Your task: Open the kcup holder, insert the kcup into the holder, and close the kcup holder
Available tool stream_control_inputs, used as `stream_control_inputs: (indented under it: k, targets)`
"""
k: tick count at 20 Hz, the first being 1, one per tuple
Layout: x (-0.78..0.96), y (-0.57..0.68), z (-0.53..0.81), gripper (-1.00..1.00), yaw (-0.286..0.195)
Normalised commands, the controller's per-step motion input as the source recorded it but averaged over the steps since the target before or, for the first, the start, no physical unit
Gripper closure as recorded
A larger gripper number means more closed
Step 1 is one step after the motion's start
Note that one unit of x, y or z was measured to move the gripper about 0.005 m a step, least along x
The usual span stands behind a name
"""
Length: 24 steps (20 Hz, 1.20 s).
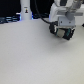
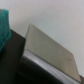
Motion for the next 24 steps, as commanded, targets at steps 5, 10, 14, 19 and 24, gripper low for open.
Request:
stream_control_inputs:
  k: [5, 10, 14, 19, 24]
  targets:
    - [-0.68, 0.50, 0.01, -1.00, 0.081]
    - [-0.62, 0.48, 0.01, -1.00, 0.089]
    - [-0.59, 0.41, 0.02, -1.00, 0.099]
    - [-0.04, 0.24, 0.73, -1.00, 0.036]
    - [0.05, 0.01, 0.12, -1.00, -0.012]
